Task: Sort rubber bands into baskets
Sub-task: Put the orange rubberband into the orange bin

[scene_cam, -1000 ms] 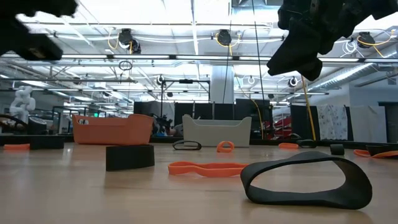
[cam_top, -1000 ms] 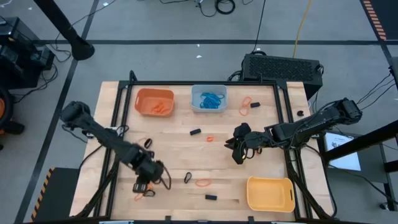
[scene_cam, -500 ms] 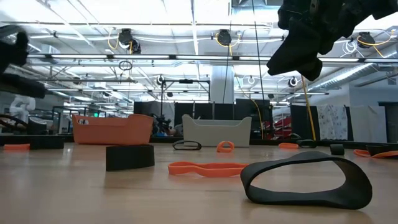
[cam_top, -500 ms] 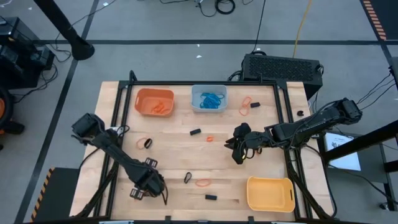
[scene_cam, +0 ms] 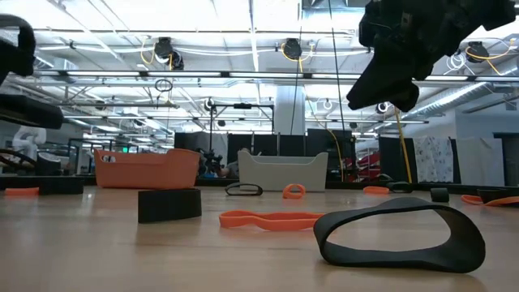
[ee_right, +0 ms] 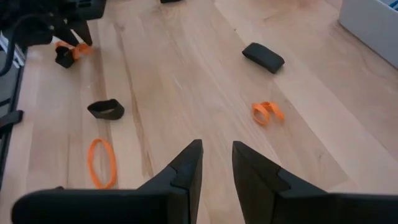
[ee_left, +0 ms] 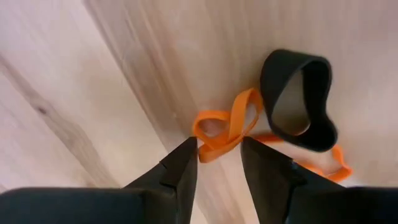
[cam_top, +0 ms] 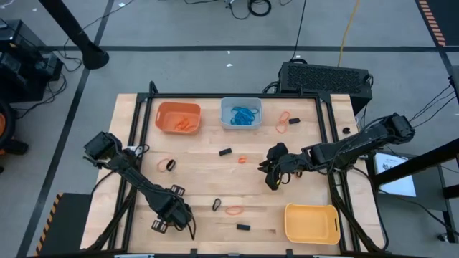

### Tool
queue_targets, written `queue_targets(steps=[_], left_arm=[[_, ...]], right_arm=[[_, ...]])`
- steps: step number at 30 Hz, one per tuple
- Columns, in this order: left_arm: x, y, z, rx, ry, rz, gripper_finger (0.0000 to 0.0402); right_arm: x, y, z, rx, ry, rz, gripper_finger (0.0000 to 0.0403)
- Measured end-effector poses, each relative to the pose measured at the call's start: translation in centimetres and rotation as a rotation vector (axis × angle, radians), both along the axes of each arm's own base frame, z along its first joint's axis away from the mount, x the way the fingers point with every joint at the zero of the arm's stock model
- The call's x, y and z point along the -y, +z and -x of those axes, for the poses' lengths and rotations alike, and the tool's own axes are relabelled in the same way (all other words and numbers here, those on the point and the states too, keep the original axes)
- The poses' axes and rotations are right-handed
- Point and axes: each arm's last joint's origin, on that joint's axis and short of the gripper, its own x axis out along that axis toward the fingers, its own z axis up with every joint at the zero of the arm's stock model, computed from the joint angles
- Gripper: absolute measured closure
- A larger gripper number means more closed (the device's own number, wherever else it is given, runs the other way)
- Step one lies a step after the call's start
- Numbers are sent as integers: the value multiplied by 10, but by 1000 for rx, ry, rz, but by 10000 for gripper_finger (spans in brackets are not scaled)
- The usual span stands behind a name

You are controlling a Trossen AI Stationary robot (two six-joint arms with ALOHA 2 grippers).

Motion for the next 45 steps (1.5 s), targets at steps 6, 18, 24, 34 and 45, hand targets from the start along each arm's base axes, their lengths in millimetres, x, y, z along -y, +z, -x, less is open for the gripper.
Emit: queue_targets(steps=[6,18,24,34,45], left_arm=[[0,0,0,4,-16,-1,341],[-12,30,-17,33,-27,-146,397],[-26,68,-29,216,-77,-238,398],[-105,153,-9,602,69,-425,399],[-230,142,4,617,340,-521,400]], right_arm=[[-2,-3,-6,16,17,3,323],[-3,7,-13,135,51,33,323],[-5,21,-20,288,86,114,323],[9,25,-23,316,7,221,323],[39,24,-27,283,-68,305,323]])
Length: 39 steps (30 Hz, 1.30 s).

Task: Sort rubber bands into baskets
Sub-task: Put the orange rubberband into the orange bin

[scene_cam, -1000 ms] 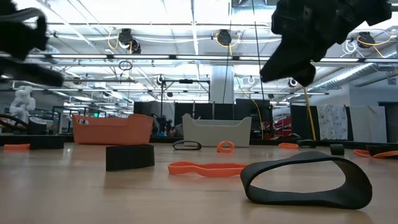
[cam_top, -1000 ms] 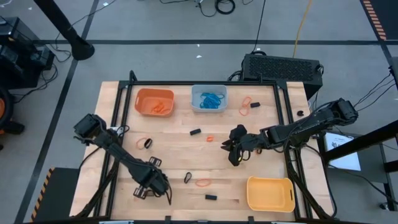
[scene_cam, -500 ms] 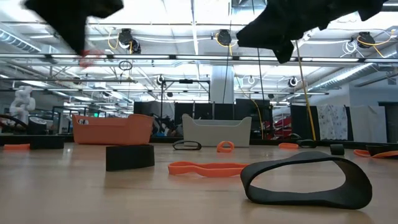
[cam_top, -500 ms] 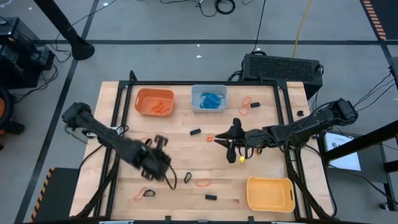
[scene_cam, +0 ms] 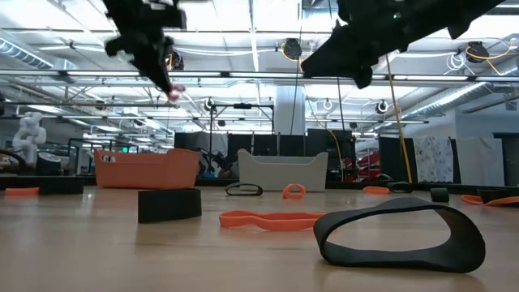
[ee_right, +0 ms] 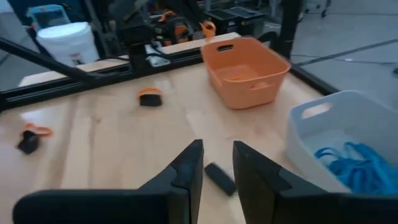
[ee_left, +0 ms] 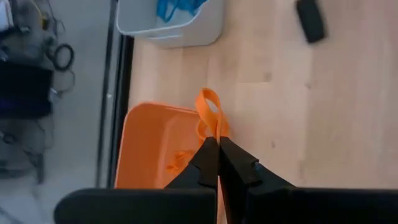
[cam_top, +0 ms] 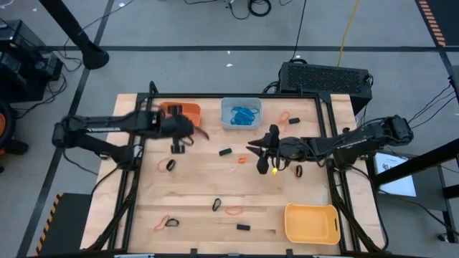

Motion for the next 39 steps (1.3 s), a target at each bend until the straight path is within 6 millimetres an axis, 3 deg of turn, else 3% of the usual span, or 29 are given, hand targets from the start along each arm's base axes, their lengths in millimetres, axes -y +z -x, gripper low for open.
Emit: queue_targets(steps=[9,14,20,26,39], left_arm=[[-76,-44,19,116,148,121,400],[-102,-53,37,186,235,192,400],[-115,-75,42,208,392,284,400],[-129,-96,37,204,551,342,396],[-131,-104,37,174,652,364,301]], right_arm=[[35,-2,6,-82,-114,46,323],[52,-5,20,-200,-178,43,323],[65,-10,36,-326,-237,31,323],[74,-11,40,-325,-300,-20,323],[78,-11,40,-331,-307,-13,323]])
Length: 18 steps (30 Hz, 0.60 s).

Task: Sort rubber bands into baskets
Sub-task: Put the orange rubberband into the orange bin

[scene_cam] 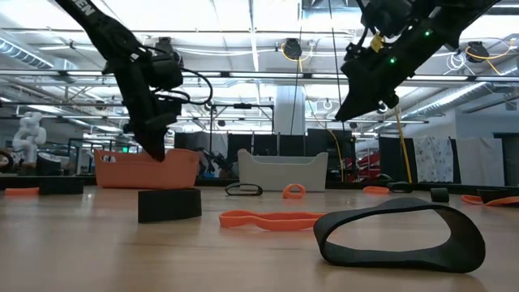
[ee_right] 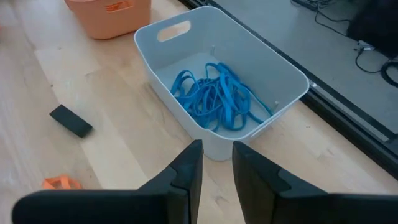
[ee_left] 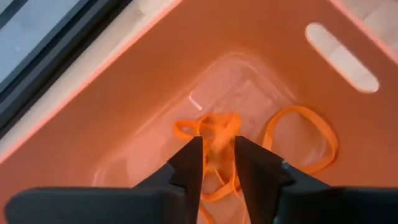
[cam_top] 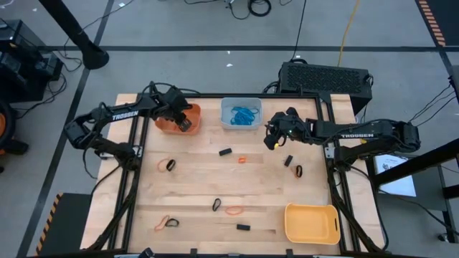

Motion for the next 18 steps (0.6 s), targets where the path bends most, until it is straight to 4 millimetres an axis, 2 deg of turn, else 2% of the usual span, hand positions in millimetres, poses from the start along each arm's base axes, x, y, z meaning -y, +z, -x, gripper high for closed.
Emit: queue_targets(steps=[7,11,14,18], left_arm=[[-1,11,1,-65,42,18,264],[-3,23,-3,-53,37,12,256],[-2,34,-12,23,-14,34,255],[7,48,-35,183,-146,38,255]], right_arm=[[0,0,0,-2,1,0,323],[0,-2,1,-20,-1,-6,323],[2,-4,4,-35,-41,-42,323],[13,-11,11,-37,-182,-128,325]])
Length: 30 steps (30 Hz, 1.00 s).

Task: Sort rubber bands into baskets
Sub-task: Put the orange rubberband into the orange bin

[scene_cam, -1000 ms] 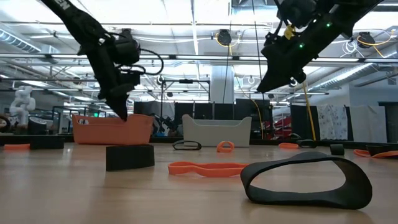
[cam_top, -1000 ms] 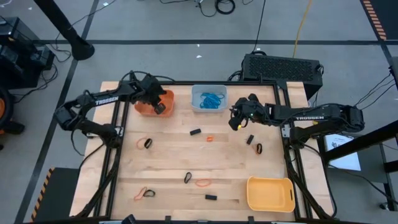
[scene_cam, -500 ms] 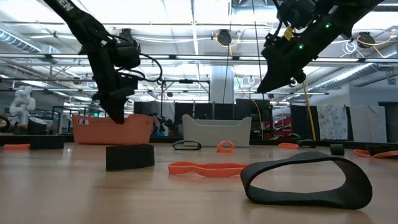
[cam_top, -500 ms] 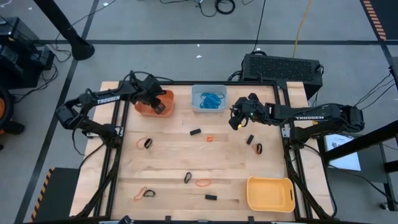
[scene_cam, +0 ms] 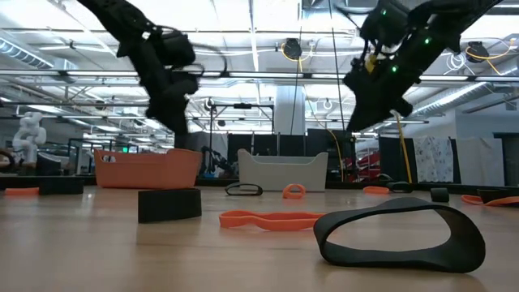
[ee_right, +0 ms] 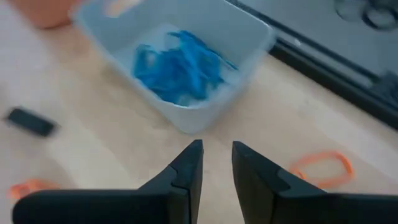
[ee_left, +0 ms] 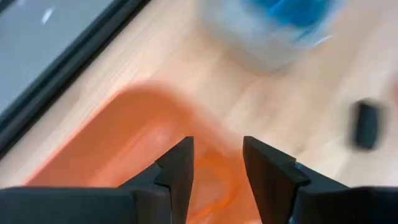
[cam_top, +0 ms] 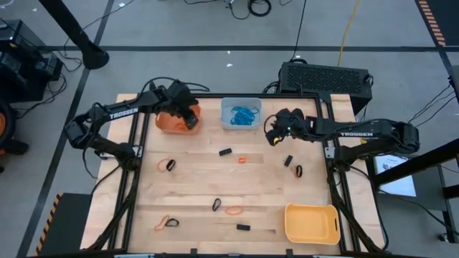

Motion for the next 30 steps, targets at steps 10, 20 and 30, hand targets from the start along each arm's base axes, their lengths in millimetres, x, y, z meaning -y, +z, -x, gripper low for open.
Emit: queue_targets(steps=[10,20,30], left_arm=[[68,21,-60,269,-329,-133,256],[97,24,-71,309,-431,-145,256],[94,24,-71,307,-419,-148,256]], right_arm=[[27,-49,-1,-196,-115,-90,335],[44,-81,-2,-306,-131,-171,335],[46,-85,-1,-302,-99,-238,335]])
